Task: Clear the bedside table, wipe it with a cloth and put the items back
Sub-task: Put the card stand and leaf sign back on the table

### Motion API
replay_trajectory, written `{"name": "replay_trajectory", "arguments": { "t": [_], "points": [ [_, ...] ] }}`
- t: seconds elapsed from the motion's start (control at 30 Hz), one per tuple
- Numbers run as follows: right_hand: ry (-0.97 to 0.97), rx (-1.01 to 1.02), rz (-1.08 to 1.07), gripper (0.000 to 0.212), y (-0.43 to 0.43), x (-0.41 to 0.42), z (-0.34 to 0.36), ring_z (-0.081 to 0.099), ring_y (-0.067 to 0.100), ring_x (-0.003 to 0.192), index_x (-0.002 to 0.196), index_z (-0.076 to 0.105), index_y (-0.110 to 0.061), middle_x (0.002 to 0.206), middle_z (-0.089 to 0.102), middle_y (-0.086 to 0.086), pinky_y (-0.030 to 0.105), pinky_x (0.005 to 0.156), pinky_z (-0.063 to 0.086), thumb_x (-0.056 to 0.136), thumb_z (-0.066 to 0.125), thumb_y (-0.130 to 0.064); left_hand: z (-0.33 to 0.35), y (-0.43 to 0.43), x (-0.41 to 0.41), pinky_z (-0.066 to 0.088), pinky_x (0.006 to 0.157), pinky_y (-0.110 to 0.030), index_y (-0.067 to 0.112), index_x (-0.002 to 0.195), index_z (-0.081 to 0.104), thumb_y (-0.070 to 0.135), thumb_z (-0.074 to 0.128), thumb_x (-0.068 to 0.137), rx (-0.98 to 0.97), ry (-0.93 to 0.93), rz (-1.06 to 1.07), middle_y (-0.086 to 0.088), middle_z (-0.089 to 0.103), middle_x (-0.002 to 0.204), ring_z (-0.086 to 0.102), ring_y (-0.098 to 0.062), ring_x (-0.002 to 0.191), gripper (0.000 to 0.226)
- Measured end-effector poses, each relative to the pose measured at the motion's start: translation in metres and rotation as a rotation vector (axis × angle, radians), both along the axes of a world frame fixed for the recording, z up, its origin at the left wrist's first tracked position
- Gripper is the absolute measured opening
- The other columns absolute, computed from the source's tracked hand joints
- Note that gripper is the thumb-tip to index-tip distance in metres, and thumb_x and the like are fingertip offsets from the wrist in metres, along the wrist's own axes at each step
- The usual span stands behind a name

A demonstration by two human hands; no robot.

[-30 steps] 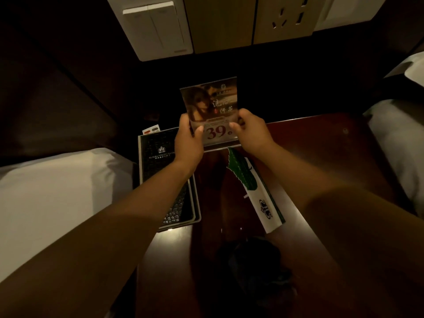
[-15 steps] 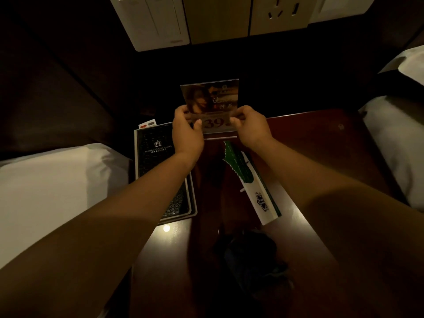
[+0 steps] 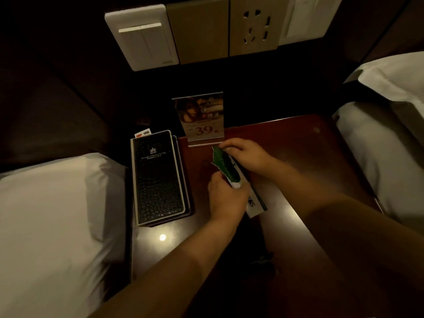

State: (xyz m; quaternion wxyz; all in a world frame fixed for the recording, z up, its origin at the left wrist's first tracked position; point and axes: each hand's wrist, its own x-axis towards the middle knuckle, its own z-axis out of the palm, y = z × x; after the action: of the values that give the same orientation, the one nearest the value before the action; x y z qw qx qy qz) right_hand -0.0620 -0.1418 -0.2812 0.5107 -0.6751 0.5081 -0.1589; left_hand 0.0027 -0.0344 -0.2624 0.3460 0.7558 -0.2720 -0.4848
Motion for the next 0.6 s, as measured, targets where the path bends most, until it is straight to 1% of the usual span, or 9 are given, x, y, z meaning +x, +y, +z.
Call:
{"name": "replay_trajectory", "arguments": {
  "t": [0.07, 0.13, 0.2, 0.3, 0.37, 0.43, 0.47, 0.53, 0.6],
  "points": [
    [-0.044, 0.057, -0.01, 0.033, 0.006, -0.004, 0.001, 0.049, 0.017, 0.115, 0.125, 0.055, -0.008, 0.131, 0.053, 0.013, 0.022, 0.093, 0.037, 0.096, 0.04, -0.005, -0.003, 0.002, -0.003, 0.047, 0.07, -0.03, 0.015, 0.12, 0.044, 0.002, 0.057, 0.081, 0.014, -0.025, -0.039, -0.012, 0.06, 0.115, 0.061, -0.026, 0.1, 0.043],
    [-0.032, 0.021, -0.019, 0.039, 0.007, -0.011, 0.0, 0.046, 0.023, 0.121, 0.13, 0.051, -0.007, 0.133, 0.048, 0.016, 0.024, 0.095, 0.036, 0.092, 0.042, 0.002, -0.005, 0.005, -0.003, 0.045, 0.07, -0.029, 0.016, 0.123, 0.045, -0.007, 0.05, 0.079, 0.001, -0.06, -0.057, -0.012, 0.062, 0.112, 0.061, -0.029, 0.101, 0.049],
    [0.003, -0.019, -0.043, 0.041, 0.009, -0.022, -0.001, 0.045, 0.027, 0.12, 0.132, 0.049, -0.008, 0.13, 0.044, 0.017, 0.028, 0.098, 0.037, 0.091, 0.048, -0.001, -0.005, 0.005, -0.003, 0.048, 0.067, -0.026, 0.017, 0.124, 0.048, -0.011, 0.045, 0.079, -0.029, -0.067, -0.072, -0.01, 0.064, 0.111, 0.062, -0.028, 0.097, 0.054],
    [0.008, 0.001, -0.121, 0.037, 0.01, -0.044, -0.002, 0.049, 0.026, 0.112, 0.128, 0.048, -0.005, 0.123, 0.047, 0.015, 0.031, 0.093, 0.042, 0.092, 0.053, -0.012, -0.003, 0.001, -0.003, 0.044, 0.051, -0.019, 0.019, 0.127, 0.05, -0.01, 0.043, 0.084, -0.052, -0.088, -0.153, 0.0, 0.063, 0.106, 0.058, -0.015, 0.081, 0.053],
    [-0.045, 0.051, -0.181, 0.03, 0.01, -0.064, -0.004, 0.052, 0.023, 0.102, 0.12, 0.049, -0.005, 0.111, 0.052, 0.011, 0.031, 0.084, 0.043, 0.092, 0.054, -0.017, 0.002, -0.007, -0.003, 0.05, 0.061, -0.026, 0.018, 0.128, 0.052, -0.007, 0.043, 0.088, -0.065, -0.111, -0.206, 0.003, 0.061, 0.108, 0.059, -0.016, 0.087, 0.048],
    [-0.169, 0.091, -0.279, 0.014, 0.009, -0.084, -0.005, 0.056, 0.019, 0.092, 0.103, 0.051, -0.01, 0.099, 0.058, 0.006, 0.029, 0.078, 0.045, 0.092, 0.054, -0.018, 0.007, -0.02, -0.004, 0.056, 0.078, -0.039, 0.017, 0.126, 0.054, -0.006, 0.044, 0.089, -0.094, -0.107, -0.265, -0.004, 0.063, 0.117, 0.062, -0.024, 0.1, 0.045],
    [-0.221, 0.089, -0.344, 0.006, 0.006, -0.093, -0.006, 0.058, 0.017, 0.085, 0.093, 0.051, -0.013, 0.091, 0.06, 0.003, 0.027, 0.074, 0.046, 0.092, 0.055, -0.017, 0.01, -0.028, -0.004, 0.056, 0.081, -0.041, 0.017, 0.126, 0.054, -0.006, 0.045, 0.089, -0.118, -0.103, -0.309, -0.006, 0.064, 0.117, 0.062, -0.026, 0.102, 0.044],
    [-0.295, 0.061, -0.464, 0.014, 0.0, -0.106, -0.007, 0.059, 0.01, 0.075, 0.079, 0.051, -0.018, 0.08, 0.058, 0.0, 0.023, 0.069, 0.047, 0.092, 0.054, -0.015, 0.014, -0.042, -0.004, 0.054, 0.08, -0.038, 0.017, 0.127, 0.052, -0.002, 0.049, 0.09, -0.176, -0.098, -0.384, -0.003, 0.065, 0.112, 0.063, -0.025, 0.103, 0.042],
    [-0.373, 0.054, -0.576, 0.019, -0.006, -0.113, -0.008, 0.062, 0.003, 0.066, 0.076, 0.05, -0.02, 0.077, 0.058, 0.0, 0.018, 0.065, 0.05, 0.093, 0.053, -0.013, 0.014, -0.055, -0.003, 0.053, 0.083, -0.036, 0.016, 0.129, 0.051, 0.002, 0.052, 0.09, -0.218, -0.102, -0.386, -0.004, 0.065, 0.115, 0.062, -0.023, 0.105, 0.041]
  ]
}}
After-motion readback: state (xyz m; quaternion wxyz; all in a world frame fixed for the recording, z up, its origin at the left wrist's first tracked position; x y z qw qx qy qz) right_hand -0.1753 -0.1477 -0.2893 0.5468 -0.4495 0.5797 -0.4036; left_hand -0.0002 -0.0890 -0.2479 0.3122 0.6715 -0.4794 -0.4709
